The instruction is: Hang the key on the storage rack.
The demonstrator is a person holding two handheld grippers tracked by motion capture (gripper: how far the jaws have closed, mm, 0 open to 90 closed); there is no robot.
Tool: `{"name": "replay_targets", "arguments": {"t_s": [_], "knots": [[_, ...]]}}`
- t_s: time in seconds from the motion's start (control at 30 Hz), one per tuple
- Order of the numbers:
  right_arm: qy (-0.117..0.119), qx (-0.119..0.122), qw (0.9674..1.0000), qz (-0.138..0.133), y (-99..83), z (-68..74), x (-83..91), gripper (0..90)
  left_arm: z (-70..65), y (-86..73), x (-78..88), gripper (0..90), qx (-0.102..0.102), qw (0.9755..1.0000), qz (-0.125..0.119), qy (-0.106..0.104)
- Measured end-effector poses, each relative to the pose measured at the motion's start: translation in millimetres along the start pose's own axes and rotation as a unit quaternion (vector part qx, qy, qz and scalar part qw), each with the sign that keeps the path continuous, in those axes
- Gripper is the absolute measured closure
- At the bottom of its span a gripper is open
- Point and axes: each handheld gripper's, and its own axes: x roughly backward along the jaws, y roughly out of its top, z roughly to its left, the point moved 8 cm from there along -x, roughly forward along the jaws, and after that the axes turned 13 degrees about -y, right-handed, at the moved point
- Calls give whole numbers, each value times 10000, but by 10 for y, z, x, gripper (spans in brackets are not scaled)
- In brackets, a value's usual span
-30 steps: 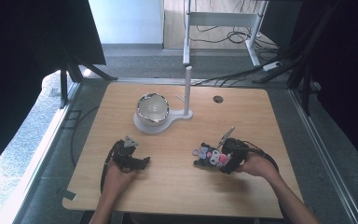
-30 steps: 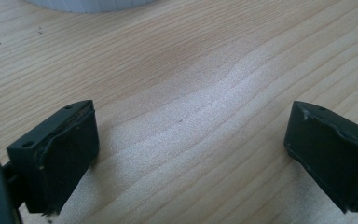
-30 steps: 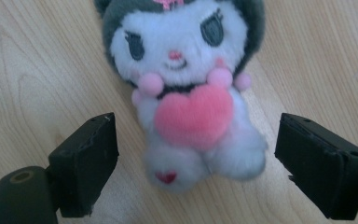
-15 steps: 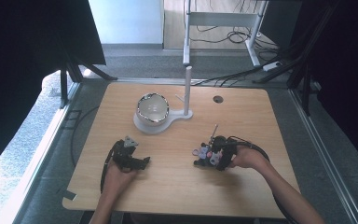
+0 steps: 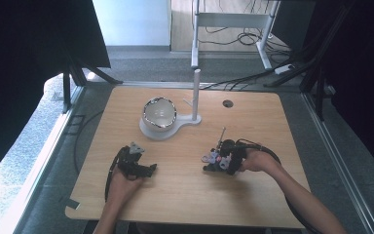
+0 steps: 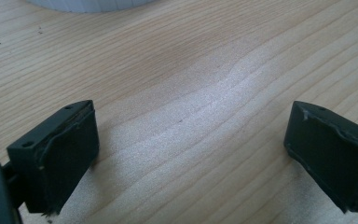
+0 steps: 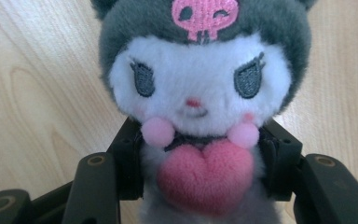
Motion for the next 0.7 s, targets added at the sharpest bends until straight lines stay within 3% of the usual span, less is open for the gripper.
{"name": "replay_targets", "arguments": {"t_s": [0.7], "knots": [[-110,-222,9984,-501,-65,-395,549,450,2,0,1,30,-10,10000,4,7]]}}
